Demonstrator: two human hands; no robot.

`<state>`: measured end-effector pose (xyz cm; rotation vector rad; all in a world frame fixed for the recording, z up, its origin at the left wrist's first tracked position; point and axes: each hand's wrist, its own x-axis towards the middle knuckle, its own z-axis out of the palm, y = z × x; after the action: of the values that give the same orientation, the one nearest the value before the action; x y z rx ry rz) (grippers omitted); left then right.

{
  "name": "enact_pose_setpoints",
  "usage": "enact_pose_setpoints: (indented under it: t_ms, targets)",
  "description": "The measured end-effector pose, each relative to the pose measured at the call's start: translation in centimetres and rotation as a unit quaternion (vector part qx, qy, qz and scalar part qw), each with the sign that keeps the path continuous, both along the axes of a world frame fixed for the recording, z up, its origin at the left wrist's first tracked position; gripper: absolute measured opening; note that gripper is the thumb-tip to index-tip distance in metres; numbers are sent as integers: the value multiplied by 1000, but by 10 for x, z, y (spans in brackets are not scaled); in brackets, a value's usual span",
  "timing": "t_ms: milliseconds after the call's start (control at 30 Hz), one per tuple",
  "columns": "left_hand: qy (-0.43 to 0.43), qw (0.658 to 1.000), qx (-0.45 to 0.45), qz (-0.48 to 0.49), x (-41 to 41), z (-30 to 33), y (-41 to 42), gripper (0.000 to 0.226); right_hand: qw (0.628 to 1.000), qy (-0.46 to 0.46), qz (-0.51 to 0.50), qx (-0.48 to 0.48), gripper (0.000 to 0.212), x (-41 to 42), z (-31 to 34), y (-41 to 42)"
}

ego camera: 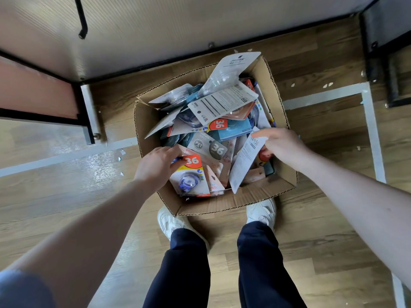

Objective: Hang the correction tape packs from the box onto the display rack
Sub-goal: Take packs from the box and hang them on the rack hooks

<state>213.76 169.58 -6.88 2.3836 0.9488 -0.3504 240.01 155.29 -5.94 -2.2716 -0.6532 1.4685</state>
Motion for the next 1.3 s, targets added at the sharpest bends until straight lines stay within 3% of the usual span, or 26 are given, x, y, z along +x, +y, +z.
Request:
enact_pose_setpoints:
  t_ms: [100,367,567,733,1067,1300]
  targets:
    - [4,1000,1,1,-1,2,-2,26,993,-37,113,-12,35,6,5,-1]
    - [8,1000,-9,14,-4,3,0,23,995,-59,75,24,37,-3,1,14]
    - [10,1000,-28,8,-5,8,1,24,963,-176,194,55,20,-3,3,30]
    - [38,999,-21,-21,0,28,5,23,964,-140,222,36,13,-1,24,36]
    - [14,1000,-5,14,16,116,38,20,925,-243,290,13,25,7,133,72]
    - [-9,998,63,29,19,195,65,21,890,-285,355,16,23,6,215,104]
